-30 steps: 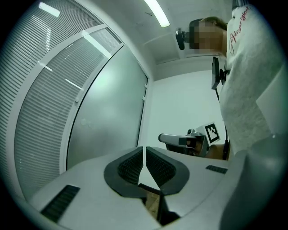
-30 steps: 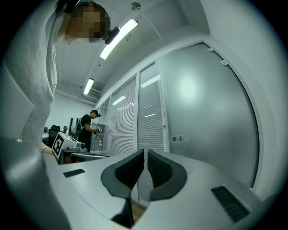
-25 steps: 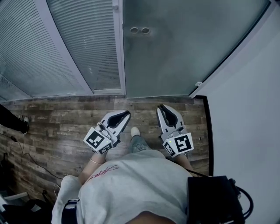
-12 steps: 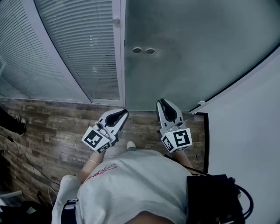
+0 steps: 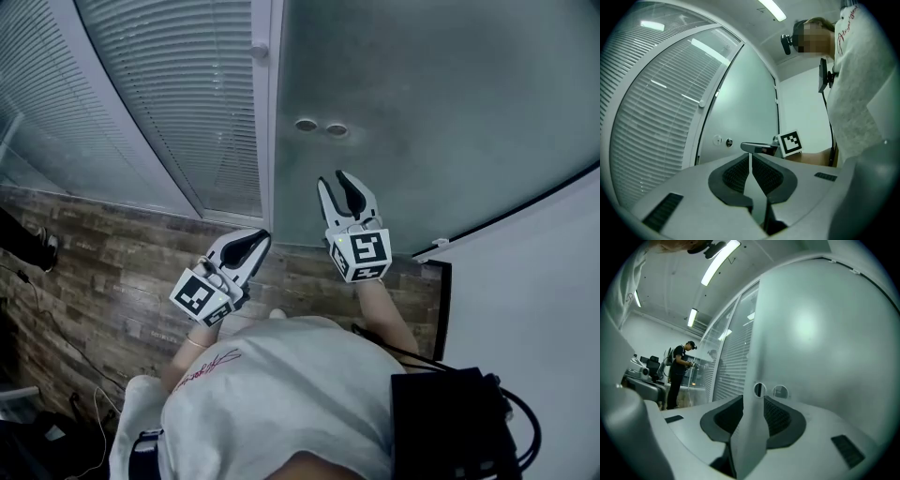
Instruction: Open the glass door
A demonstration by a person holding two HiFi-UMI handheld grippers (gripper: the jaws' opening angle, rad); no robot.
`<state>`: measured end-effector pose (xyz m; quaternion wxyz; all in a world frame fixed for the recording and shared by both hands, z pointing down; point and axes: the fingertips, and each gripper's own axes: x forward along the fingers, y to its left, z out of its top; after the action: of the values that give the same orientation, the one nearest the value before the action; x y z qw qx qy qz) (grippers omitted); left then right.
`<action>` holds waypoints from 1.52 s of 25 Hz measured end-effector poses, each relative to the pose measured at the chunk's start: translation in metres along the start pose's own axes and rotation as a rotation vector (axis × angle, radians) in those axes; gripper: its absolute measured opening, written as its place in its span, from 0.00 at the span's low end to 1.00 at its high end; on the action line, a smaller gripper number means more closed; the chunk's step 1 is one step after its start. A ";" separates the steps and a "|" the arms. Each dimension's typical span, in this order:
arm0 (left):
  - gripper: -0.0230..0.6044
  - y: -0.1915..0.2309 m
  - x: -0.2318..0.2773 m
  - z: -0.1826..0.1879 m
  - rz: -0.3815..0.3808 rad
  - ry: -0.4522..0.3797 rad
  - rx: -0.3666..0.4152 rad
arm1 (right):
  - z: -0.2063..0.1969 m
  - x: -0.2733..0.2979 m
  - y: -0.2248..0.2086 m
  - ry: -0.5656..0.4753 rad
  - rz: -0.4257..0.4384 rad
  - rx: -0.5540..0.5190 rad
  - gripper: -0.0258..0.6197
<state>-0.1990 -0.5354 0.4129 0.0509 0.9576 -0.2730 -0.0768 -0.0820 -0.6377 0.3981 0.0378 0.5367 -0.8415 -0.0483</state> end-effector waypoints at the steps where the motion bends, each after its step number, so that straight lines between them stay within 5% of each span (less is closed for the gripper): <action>1: 0.09 0.003 0.000 -0.001 0.012 0.001 0.001 | 0.000 0.013 -0.007 -0.006 -0.020 -0.007 0.23; 6: 0.09 0.012 -0.004 -0.007 0.059 0.026 -0.008 | 0.000 0.070 -0.032 -0.018 -0.109 -0.048 0.23; 12: 0.09 0.017 -0.012 -0.010 0.106 0.050 -0.001 | -0.003 0.095 -0.052 -0.051 -0.197 0.058 0.24; 38: 0.09 0.028 -0.031 -0.014 0.133 0.036 -0.030 | -0.003 0.112 -0.054 -0.086 -0.333 0.124 0.24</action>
<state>-0.2371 -0.5415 0.4338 0.0750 0.9377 -0.3337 -0.0602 -0.0803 -0.7618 0.3953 -0.0400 0.6676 -0.7431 -0.0248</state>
